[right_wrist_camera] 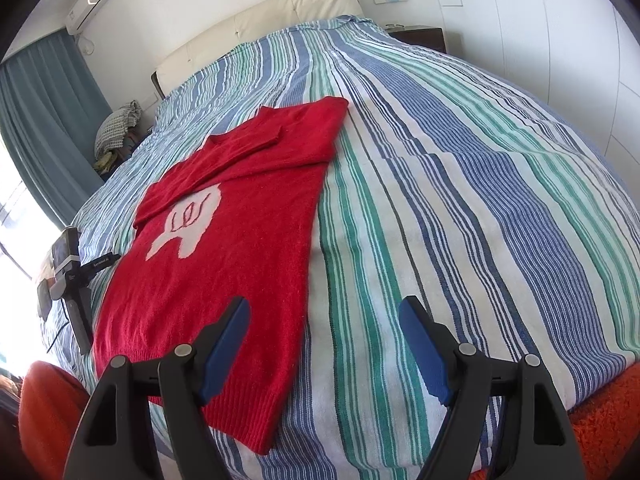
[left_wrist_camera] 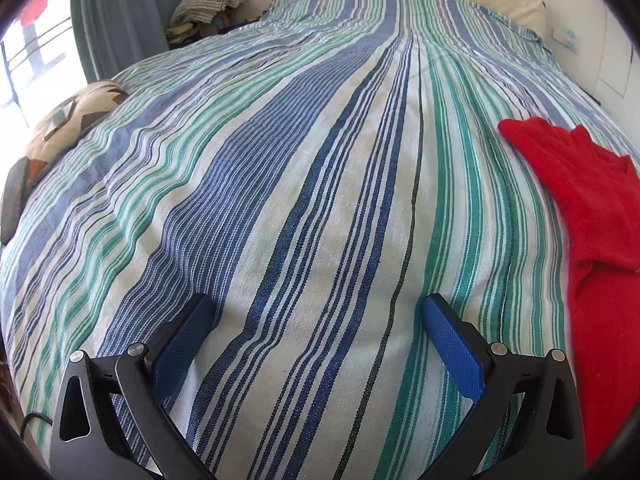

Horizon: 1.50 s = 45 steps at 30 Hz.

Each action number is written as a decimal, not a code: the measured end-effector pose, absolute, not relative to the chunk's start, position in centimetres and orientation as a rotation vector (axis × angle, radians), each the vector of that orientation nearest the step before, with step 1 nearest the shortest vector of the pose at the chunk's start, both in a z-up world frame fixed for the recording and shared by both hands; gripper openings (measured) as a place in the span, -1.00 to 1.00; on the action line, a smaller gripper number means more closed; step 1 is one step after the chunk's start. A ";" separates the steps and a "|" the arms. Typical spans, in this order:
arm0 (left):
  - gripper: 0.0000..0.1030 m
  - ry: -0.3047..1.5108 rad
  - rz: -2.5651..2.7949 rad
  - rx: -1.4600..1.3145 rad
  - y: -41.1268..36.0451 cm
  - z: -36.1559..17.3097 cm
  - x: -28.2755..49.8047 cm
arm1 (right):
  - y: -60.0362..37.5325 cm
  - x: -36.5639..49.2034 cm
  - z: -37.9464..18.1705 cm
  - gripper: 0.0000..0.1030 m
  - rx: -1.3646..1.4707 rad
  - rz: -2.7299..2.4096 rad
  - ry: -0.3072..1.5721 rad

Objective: Fold small clothes

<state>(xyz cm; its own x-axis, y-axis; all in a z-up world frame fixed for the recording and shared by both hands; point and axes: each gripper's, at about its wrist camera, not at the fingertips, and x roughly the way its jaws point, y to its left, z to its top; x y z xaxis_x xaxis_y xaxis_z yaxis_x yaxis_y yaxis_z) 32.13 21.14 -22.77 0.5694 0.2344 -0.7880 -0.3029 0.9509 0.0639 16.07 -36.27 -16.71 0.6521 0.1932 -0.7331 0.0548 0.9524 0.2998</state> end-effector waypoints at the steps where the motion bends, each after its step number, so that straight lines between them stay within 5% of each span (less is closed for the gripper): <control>1: 0.99 0.912 0.316 -0.081 21.1 -22.8 32.2 | -36.5 16.1 -16.8 0.48 0.321 0.076 0.862; 45: 0.99 0.912 0.316 -0.081 21.1 -22.8 32.1 | -35.2 16.3 -17.3 0.48 0.276 0.101 0.889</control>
<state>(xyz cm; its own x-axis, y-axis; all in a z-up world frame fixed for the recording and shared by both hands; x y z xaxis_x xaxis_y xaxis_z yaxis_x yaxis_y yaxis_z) 32.12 21.13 -22.79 0.5694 0.2347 -0.7878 -0.3032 0.9508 0.0642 16.29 -35.21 -17.27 0.6278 0.2009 -0.7520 0.0274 0.9598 0.2793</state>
